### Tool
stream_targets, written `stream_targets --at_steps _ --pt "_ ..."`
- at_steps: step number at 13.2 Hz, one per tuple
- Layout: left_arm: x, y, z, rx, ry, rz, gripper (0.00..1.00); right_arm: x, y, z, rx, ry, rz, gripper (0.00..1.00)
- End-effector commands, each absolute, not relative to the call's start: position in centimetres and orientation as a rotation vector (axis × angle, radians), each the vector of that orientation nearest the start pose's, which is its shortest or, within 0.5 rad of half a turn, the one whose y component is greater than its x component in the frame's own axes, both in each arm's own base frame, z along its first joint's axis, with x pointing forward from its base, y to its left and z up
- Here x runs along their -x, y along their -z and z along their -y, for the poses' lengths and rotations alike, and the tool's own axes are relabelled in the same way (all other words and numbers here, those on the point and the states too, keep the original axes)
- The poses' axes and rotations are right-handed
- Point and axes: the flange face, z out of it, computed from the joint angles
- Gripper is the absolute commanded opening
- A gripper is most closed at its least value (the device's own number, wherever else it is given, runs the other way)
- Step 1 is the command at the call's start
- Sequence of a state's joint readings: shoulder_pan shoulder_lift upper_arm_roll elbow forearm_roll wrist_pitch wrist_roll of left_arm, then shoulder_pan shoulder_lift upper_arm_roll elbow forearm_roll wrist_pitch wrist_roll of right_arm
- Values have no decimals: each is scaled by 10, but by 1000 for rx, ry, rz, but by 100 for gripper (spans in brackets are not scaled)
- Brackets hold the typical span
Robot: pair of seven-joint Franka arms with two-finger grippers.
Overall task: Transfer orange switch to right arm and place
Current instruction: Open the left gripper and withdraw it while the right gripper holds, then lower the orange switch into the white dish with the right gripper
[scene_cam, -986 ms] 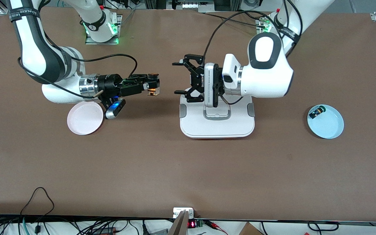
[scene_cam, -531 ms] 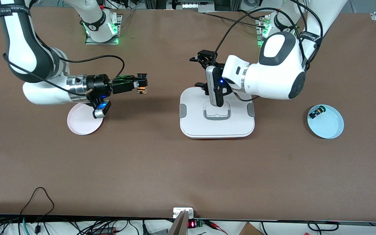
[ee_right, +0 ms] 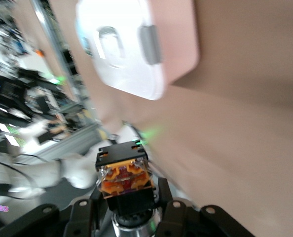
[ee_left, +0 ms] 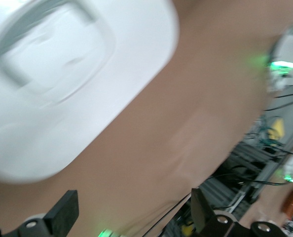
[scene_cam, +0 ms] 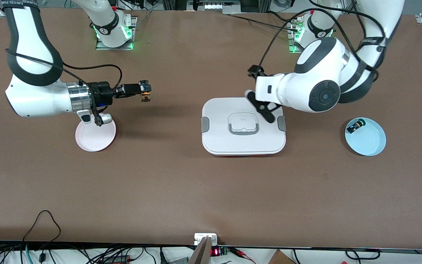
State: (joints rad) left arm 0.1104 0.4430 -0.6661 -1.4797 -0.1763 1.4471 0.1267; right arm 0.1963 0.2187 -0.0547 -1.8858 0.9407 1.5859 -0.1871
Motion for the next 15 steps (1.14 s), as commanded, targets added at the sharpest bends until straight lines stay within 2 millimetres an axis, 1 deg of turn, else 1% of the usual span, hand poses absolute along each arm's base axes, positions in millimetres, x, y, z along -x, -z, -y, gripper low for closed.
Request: stream_targets --at_steps 1,3,4,5,6,7,8,9,10,11,12,14,15 --pt "-559 -473 266 3080 -748 -878 100 -545 -394 -151 2301 -496 314 21" --pt "-567 -503 224 3027 -592 -702 100 -549 -388 -137 2408 -450 516 21" --pt "-572 -521 196 3027 -514 -591 100 -550 -385 -130 2458 -432 627 21" --pt "-573 -535 178 3033 -432 -516 100 -553 -383 -123 2495 -410 726 21" --pt "-571 -549 156 3075 -353 -426 100 -558 -383 -114 2543 -373 860 20" --pt "-567 -558 126 3114 -290 -316 100 -562 -382 -107 2572 -347 998 21" --pt "-561 -567 103 3115 -231 -255 100 -568 -379 -98 2585 -318 1149 21" --pt "-554 -579 92 3123 -149 -212 100 -573 -378 -92 2590 -288 1291 21" --pt "-549 -588 75 3134 -61 -159 100 -579 -376 -83 2594 -262 1432 21" --pt "-544 -590 59 3140 -17 -97 100 -584 -372 -77 2593 -258 1548 21" --pt "-544 -588 47 3141 -14 -35 100 -589 -369 -72 2585 -249 1648 21" --pt "-545 -586 41 3151 -23 -4 100 -598 -352 -48 2559 -212 1748 21" --pt "-546 -586 37 3149 -30 32 100 -601 -343 -43 2525 -182 1830 21"
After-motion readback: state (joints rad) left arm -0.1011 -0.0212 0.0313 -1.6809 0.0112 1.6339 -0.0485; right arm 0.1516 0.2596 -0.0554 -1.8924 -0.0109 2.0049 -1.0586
